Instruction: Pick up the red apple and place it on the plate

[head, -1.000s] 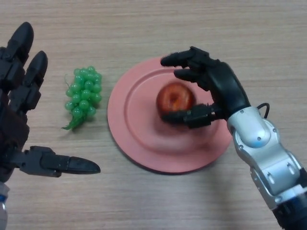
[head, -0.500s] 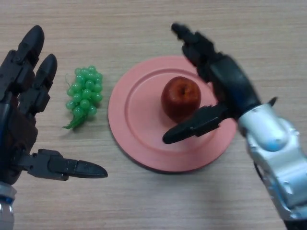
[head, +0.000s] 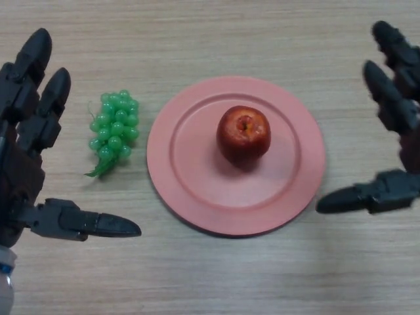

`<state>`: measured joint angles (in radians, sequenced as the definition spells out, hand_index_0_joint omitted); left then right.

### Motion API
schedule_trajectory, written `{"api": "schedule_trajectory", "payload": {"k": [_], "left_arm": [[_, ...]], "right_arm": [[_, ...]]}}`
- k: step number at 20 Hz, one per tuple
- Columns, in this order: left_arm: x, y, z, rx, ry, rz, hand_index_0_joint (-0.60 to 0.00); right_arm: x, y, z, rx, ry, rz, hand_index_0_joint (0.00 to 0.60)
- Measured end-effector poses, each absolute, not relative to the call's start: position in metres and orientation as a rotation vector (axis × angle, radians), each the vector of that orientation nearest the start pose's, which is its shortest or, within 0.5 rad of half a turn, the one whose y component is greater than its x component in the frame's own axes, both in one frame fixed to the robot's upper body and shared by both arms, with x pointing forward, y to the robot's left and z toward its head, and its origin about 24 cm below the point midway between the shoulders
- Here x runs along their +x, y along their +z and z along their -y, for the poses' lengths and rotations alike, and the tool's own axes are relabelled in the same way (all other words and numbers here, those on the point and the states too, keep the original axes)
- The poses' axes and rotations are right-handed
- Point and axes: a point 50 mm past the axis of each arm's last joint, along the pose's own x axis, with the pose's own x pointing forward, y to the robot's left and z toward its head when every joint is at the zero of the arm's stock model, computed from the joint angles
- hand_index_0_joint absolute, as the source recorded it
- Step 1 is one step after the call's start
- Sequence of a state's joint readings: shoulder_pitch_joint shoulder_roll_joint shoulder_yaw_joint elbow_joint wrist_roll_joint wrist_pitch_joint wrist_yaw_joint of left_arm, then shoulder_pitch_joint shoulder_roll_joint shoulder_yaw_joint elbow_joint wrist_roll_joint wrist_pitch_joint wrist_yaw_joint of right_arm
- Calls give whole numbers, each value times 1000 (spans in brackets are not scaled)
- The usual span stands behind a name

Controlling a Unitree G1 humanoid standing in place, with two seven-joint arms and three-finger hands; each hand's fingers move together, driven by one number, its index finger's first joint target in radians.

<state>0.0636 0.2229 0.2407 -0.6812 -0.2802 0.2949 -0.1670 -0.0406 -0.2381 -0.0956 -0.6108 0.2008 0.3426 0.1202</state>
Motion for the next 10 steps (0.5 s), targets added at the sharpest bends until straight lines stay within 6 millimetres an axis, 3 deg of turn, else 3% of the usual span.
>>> {"api": "schedule_trajectory", "payload": {"k": [10], "left_arm": [[219,175,-204,80,-97,377,0]], "right_arm": [[216,164,178,-87,140,335,0]]}}
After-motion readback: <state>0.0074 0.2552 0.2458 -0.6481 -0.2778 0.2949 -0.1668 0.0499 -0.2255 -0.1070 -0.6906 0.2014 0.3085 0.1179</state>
